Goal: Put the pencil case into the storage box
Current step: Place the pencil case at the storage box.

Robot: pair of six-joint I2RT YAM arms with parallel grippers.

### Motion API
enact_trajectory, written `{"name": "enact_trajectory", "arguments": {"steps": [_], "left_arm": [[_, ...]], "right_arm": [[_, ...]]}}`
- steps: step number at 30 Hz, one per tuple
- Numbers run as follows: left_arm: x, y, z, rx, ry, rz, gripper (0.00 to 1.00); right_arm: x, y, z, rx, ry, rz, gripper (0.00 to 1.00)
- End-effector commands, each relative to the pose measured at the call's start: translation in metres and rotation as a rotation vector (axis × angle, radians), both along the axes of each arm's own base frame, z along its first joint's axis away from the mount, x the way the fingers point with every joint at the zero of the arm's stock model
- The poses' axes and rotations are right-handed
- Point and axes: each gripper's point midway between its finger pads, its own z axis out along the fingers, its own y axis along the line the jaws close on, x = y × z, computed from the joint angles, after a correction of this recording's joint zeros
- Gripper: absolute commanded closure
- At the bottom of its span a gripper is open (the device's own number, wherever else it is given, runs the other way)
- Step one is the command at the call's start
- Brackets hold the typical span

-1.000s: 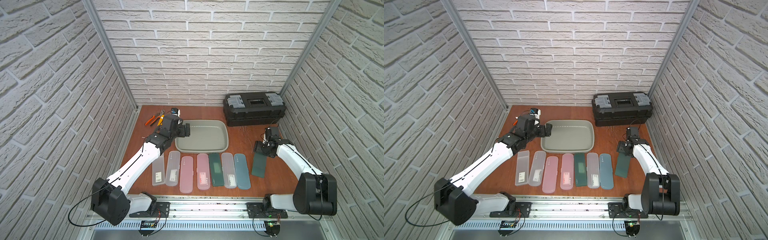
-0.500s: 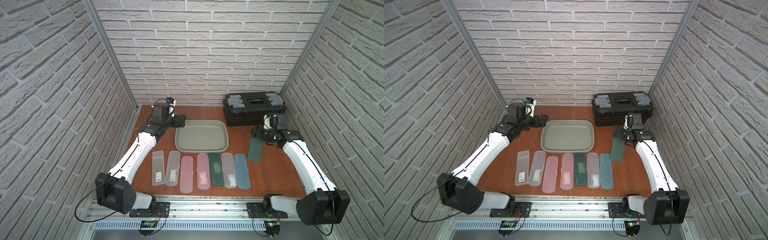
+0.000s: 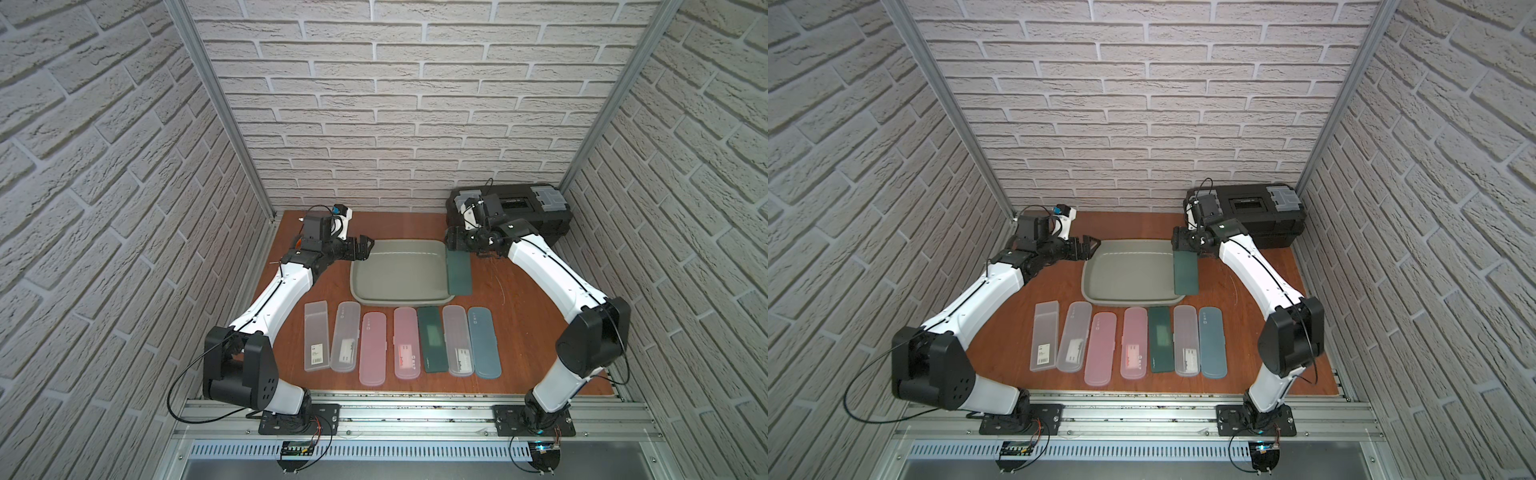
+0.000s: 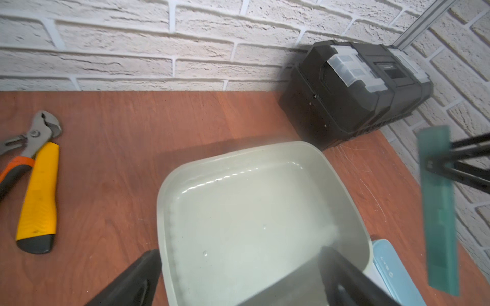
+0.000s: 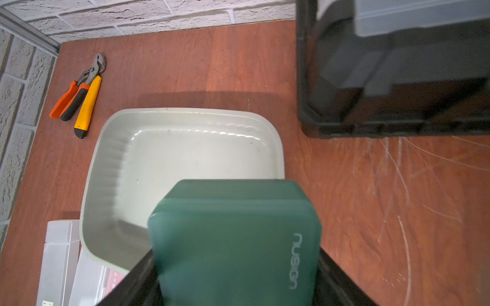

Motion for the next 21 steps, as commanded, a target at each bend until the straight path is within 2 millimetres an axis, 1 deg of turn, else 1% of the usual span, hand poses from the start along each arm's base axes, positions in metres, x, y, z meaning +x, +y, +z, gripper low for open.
{"name": "enact_trajectory", "arguments": {"steps": [1,4,6,8,9,12,16,19,21], "left_arm": [[-0.005,-0.029,0.010,-0.083,-0.029,-0.123,0.01],[-0.012,-0.047,0.004,-0.113,0.003,-0.203,0.01],[-0.019,-0.061,0.002,-0.124,0.020,-0.270,0.01],[-0.023,-0.067,-0.002,-0.099,0.026,-0.284,0.02],[-0.024,-0.069,-0.003,-0.084,0.021,-0.282,0.02],[-0.023,-0.064,-0.001,-0.064,-0.007,-0.255,0.02],[-0.020,-0.056,0.003,-0.051,-0.032,-0.226,0.02],[-0.021,-0.058,0.004,-0.073,-0.040,-0.238,0.01],[-0.022,-0.062,0.005,-0.093,-0.042,-0.260,0.02]], "right_arm": [[0.022,0.031,0.006,0.042,-0.039,0.046,0.54],[0.038,0.050,-0.010,0.035,-0.021,0.067,0.54],[0.047,0.057,-0.029,0.026,0.008,0.066,0.54],[0.054,0.060,-0.040,0.020,0.017,0.060,0.55],[0.057,0.060,-0.044,0.014,0.019,0.054,0.55],[0.062,0.056,-0.059,-0.025,0.029,0.035,0.55],[0.062,0.047,-0.078,-0.086,0.060,0.024,0.55],[0.059,0.044,-0.091,-0.110,0.084,0.024,0.55],[0.058,0.044,-0.099,-0.115,0.092,0.027,0.53]]}}
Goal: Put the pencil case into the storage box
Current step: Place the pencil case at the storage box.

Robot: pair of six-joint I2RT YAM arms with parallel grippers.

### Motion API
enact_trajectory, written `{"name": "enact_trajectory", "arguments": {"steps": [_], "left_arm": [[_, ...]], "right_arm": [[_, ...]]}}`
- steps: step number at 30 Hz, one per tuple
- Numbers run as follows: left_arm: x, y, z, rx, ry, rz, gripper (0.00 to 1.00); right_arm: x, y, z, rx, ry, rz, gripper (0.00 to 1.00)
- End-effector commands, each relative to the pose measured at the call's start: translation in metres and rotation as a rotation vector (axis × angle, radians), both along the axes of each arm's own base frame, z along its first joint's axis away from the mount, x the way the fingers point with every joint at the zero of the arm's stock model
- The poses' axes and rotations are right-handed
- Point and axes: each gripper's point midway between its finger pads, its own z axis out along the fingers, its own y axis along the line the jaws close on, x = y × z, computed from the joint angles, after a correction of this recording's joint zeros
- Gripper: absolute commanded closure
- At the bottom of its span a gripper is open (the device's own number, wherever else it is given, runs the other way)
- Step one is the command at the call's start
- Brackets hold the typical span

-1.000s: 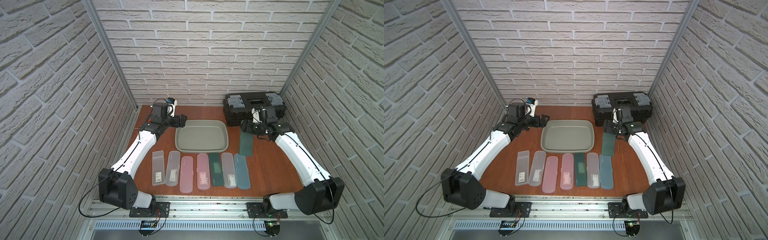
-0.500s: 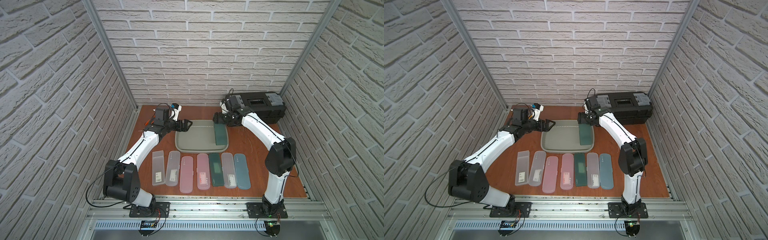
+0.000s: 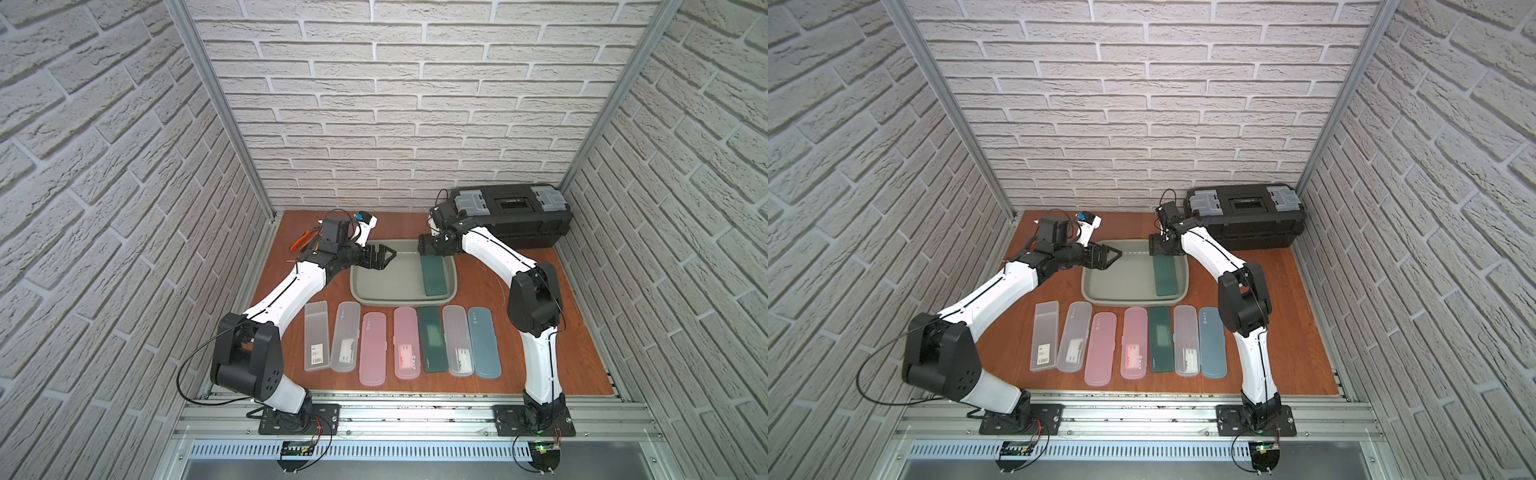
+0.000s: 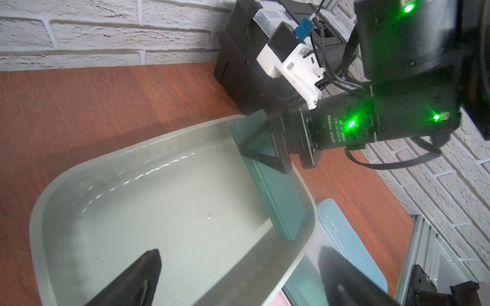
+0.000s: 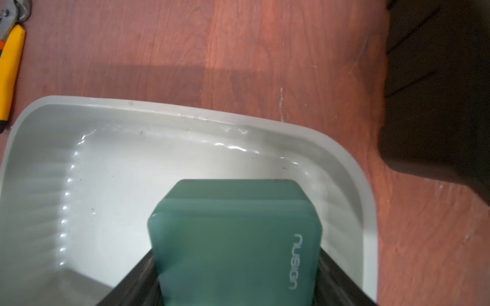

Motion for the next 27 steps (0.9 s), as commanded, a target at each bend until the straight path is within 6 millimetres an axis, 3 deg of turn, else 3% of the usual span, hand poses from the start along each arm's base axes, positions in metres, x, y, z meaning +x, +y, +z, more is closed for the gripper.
{"name": "enact_trajectory", "arguments": {"steps": [1,10,20,27], "left_arm": [[0.000,-0.003,0.017,-0.041,-0.070,-0.029,0.01],[0.003,-0.002,0.015,-0.035,-0.070,-0.024,0.02],[0.007,0.002,0.015,-0.031,-0.074,-0.004,0.01],[0.007,-0.007,0.015,-0.082,-0.043,-0.042,0.02]], "right_arm": [[0.004,-0.003,-0.005,-0.023,-0.019,-0.003,0.51],[0.004,-0.010,-0.020,-0.073,0.002,-0.013,0.30],[0.006,-0.011,-0.008,-0.099,-0.032,-0.009,0.21],[0.006,-0.012,-0.007,-0.114,-0.033,0.008,0.20]]}}
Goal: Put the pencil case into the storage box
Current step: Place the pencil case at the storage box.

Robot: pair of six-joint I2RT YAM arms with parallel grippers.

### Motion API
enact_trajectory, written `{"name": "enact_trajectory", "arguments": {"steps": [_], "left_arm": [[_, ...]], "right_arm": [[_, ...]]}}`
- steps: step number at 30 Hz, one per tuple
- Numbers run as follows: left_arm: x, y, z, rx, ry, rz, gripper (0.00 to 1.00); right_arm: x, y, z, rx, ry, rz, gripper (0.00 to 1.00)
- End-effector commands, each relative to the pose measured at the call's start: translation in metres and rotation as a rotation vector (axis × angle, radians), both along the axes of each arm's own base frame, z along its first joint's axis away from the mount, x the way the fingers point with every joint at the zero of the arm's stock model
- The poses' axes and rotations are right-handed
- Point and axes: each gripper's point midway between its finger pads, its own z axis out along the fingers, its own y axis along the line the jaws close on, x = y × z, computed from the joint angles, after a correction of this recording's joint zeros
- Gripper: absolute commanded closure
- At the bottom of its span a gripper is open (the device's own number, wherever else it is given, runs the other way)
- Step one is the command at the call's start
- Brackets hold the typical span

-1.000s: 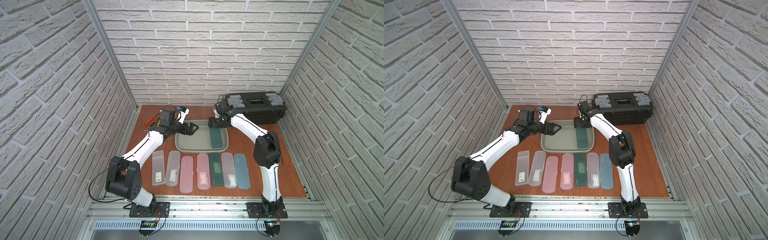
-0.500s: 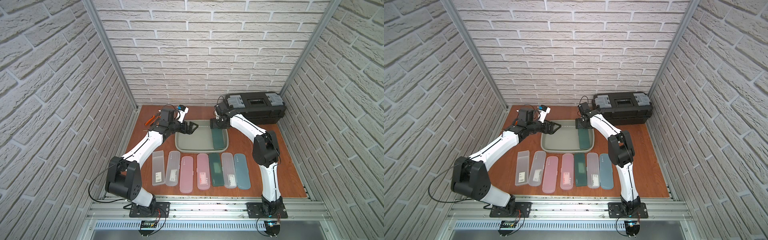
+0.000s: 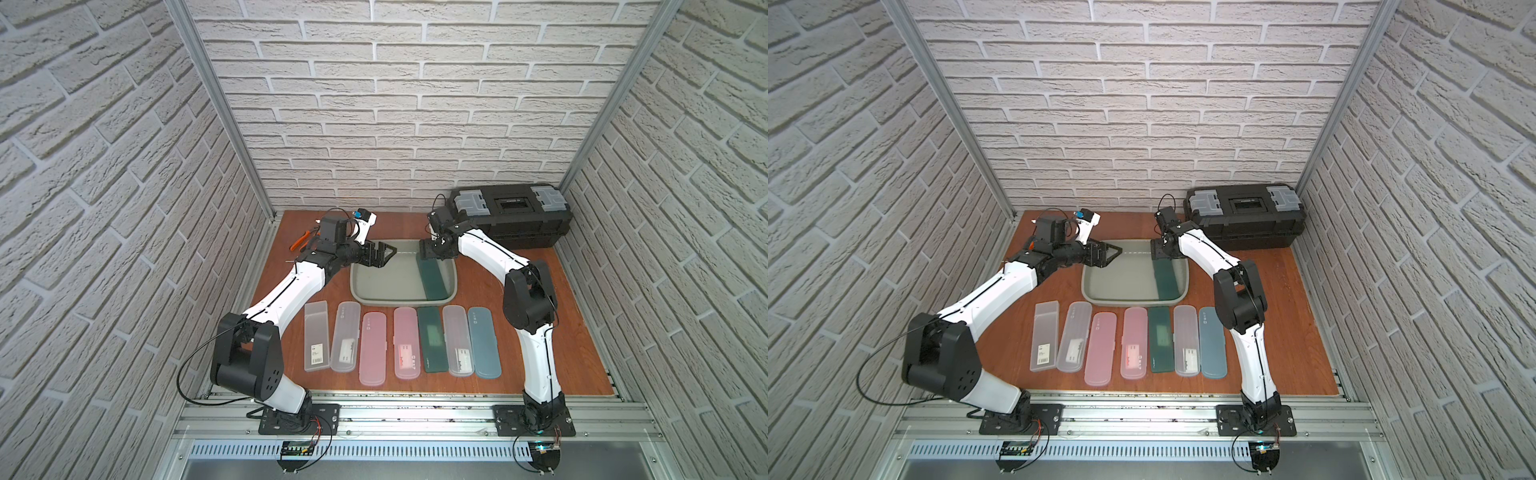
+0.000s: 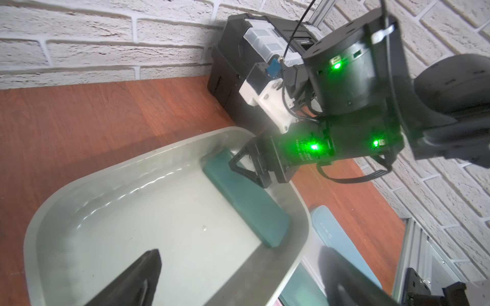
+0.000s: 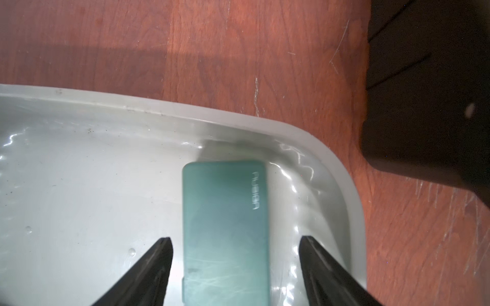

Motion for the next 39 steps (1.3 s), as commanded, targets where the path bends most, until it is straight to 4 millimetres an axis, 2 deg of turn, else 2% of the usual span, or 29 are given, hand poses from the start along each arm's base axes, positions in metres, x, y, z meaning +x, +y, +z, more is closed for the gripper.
{"name": "enact_trajectory", "arguments": {"steps": [1,5,8,17,20,29,35,39], "left_arm": [[0.004,-0.003,0.004,-0.030,-0.017,-0.019,0.02],[0.006,0.002,0.003,-0.005,-0.030,0.003,0.02],[0.007,0.006,0.005,0.011,-0.048,0.020,0.01],[0.015,0.037,0.014,0.039,-0.101,0.121,0.01],[0.016,0.042,0.016,0.042,-0.108,0.135,0.01],[0.016,0.037,0.015,0.026,-0.097,0.117,0.02],[0.015,0.037,0.015,0.027,-0.097,0.115,0.02],[0.015,0.037,0.015,0.028,-0.098,0.114,0.01]], "right_arm": [[0.002,0.001,0.022,-0.008,-0.051,0.017,0.20],[-0.003,0.001,0.037,-0.072,-0.098,0.030,0.20],[-0.012,0.010,0.042,-0.182,-0.132,0.083,0.19],[-0.029,0.028,0.004,-0.320,-0.075,0.140,0.19],[-0.029,0.026,-0.008,-0.341,-0.058,0.137,0.19],[-0.025,0.008,-0.020,-0.470,-0.042,0.134,0.19],[-0.022,0.002,-0.027,-0.495,-0.027,0.140,0.19],[-0.021,0.005,-0.018,-0.462,-0.045,0.133,0.19]]}}
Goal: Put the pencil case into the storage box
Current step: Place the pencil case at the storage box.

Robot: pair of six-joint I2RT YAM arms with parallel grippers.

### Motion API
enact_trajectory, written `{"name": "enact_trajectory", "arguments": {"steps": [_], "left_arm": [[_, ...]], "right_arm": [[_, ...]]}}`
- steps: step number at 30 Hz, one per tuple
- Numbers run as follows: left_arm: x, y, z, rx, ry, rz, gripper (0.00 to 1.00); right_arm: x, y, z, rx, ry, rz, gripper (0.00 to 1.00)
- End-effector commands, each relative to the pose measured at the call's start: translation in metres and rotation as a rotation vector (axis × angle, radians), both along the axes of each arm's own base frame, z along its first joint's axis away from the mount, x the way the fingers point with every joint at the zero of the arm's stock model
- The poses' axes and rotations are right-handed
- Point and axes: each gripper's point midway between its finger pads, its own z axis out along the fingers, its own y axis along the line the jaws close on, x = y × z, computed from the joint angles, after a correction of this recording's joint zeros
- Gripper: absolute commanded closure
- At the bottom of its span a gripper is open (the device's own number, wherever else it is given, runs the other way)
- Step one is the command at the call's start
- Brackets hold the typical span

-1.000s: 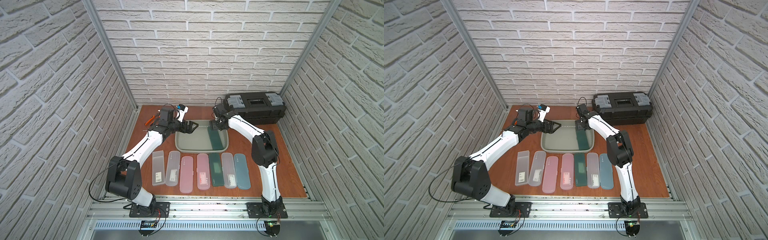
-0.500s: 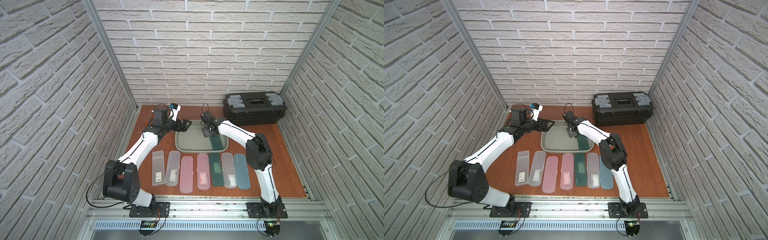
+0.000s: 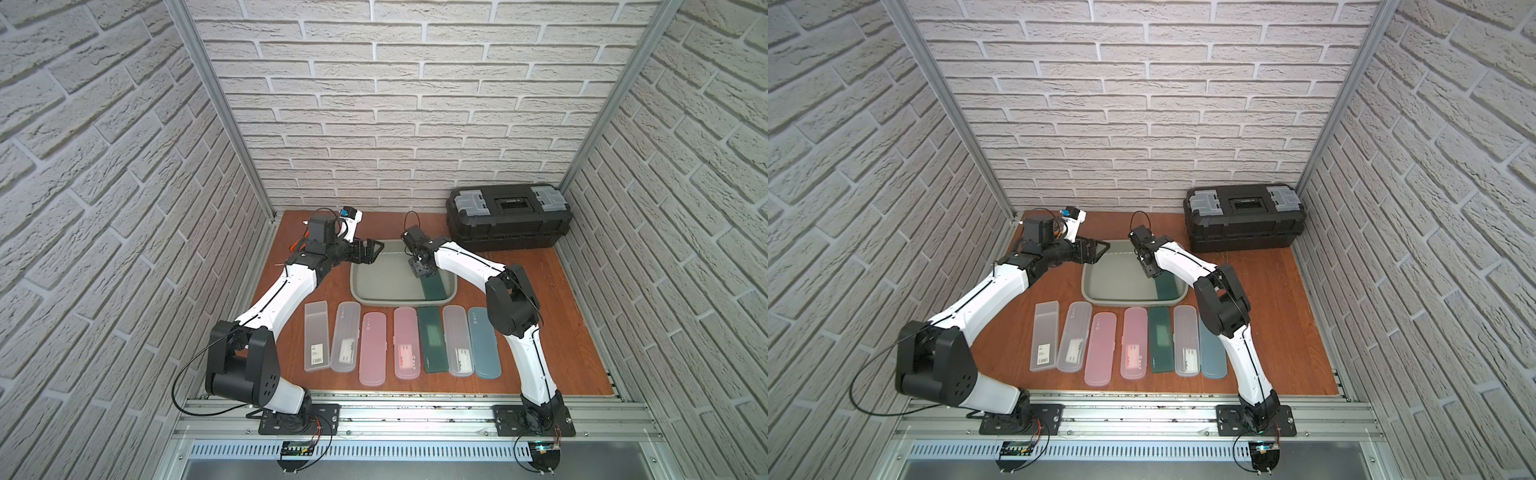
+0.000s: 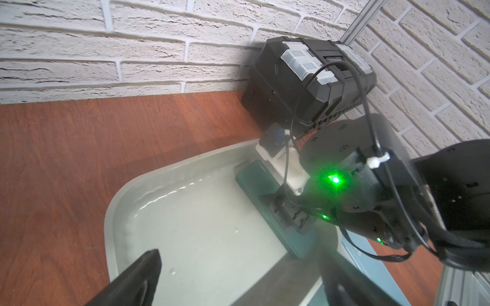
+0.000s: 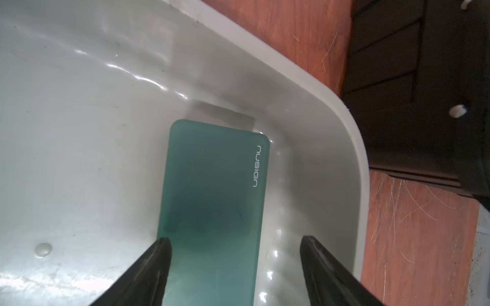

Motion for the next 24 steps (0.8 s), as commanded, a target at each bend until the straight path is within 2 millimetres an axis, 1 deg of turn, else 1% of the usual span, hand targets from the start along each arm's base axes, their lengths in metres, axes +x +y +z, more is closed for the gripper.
{"name": "enact_trajectory", "arguments": {"steps": [1,5,8,10,12,17,21,24], "left_arm": [[0.000,-0.003,0.012,-0.013,-0.054,-0.017,0.02],[0.000,-0.003,0.012,-0.012,-0.053,-0.017,0.01],[0.000,-0.004,0.012,-0.014,-0.054,-0.019,0.02],[0.000,-0.005,0.012,-0.013,-0.052,-0.021,0.02],[-0.001,-0.006,0.012,-0.012,-0.053,-0.024,0.02],[-0.002,-0.006,0.013,-0.012,-0.055,-0.026,0.02],[-0.002,-0.008,0.012,-0.013,-0.054,-0.030,0.02],[-0.002,-0.007,0.013,-0.013,-0.054,-0.030,0.01]], "right_arm": [[0.003,-0.001,0.009,0.005,-0.014,-0.002,0.19],[0.003,0.008,0.020,0.067,-0.027,0.003,0.19],[0.000,0.022,0.015,0.107,-0.012,0.024,0.19],[0.000,0.023,0.008,0.080,-0.002,0.024,0.19],[-0.001,0.021,-0.002,0.054,0.017,0.012,0.19],[-0.002,0.017,-0.015,0.011,0.031,0.010,0.19],[0.001,0.008,-0.015,-0.050,0.019,0.008,0.19],[0.003,0.000,-0.011,-0.086,0.006,0.000,0.19]]}}
